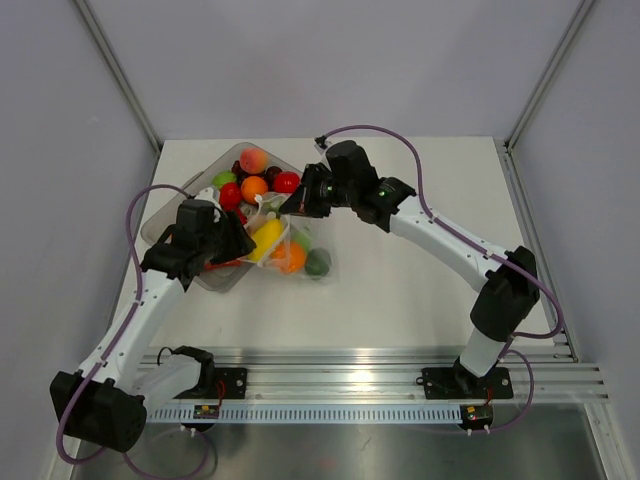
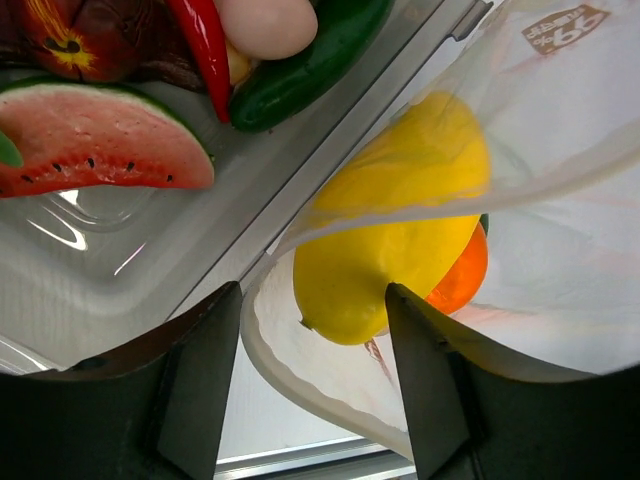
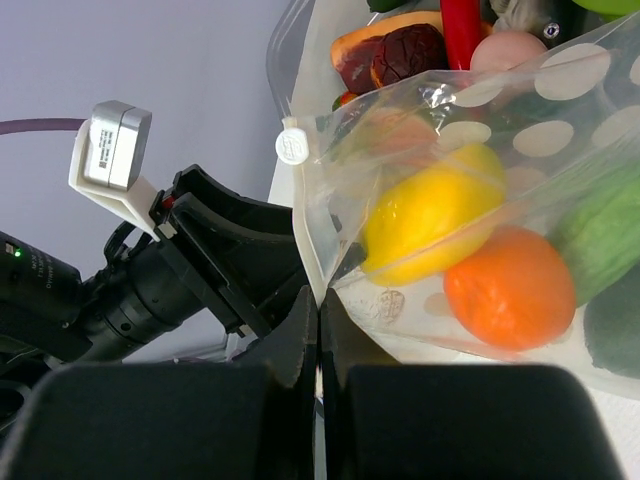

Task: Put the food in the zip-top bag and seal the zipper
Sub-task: Adjust the fake fruit in the zipper food storage bag.

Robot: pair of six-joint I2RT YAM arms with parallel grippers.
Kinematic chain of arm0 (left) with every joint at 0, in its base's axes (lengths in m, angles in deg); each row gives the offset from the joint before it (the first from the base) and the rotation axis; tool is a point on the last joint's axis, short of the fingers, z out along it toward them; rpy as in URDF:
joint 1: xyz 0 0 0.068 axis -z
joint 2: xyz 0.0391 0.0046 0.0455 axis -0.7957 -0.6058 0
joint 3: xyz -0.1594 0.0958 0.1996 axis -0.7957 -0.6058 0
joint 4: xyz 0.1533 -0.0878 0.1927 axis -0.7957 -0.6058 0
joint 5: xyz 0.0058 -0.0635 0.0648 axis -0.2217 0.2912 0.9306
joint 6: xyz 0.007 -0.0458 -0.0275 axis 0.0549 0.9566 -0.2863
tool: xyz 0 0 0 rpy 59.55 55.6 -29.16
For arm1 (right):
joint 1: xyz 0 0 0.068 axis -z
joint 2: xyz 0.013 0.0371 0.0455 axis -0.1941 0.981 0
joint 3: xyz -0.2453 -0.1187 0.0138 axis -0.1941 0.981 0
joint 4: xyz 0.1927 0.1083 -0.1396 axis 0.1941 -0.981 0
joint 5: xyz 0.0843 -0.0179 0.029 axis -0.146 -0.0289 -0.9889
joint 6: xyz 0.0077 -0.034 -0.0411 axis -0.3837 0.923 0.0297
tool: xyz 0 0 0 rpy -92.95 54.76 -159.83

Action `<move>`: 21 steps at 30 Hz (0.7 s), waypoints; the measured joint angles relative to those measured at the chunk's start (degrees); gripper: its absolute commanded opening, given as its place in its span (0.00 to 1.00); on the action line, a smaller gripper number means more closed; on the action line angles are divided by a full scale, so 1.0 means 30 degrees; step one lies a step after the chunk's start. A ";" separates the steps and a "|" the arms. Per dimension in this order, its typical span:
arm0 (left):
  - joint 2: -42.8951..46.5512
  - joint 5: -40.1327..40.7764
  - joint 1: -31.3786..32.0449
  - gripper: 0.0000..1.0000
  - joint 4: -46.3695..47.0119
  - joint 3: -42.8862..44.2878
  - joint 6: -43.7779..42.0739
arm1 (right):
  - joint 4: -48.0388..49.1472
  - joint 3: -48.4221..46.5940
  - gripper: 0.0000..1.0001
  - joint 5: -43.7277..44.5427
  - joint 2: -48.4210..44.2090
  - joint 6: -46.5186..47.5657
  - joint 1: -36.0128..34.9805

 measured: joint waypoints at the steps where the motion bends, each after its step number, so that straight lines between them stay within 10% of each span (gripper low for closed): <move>1: 0.0000 0.0000 0.0000 0.54 0.0000 -0.0095 0.0080 | 0.0007 0.0022 0.00 0.0000 -0.0015 0.0000 0.0000; 7: 0.0029 -0.0015 0.0000 0.02 -0.0022 -0.0328 0.0342 | 0.0015 0.0379 0.00 0.0095 -0.0087 0.0007 0.0000; 21: -0.0984 -0.2222 0.2747 0.00 -0.0080 0.3308 0.0641 | -0.0182 0.1610 0.00 0.1246 -0.0532 0.0758 0.0568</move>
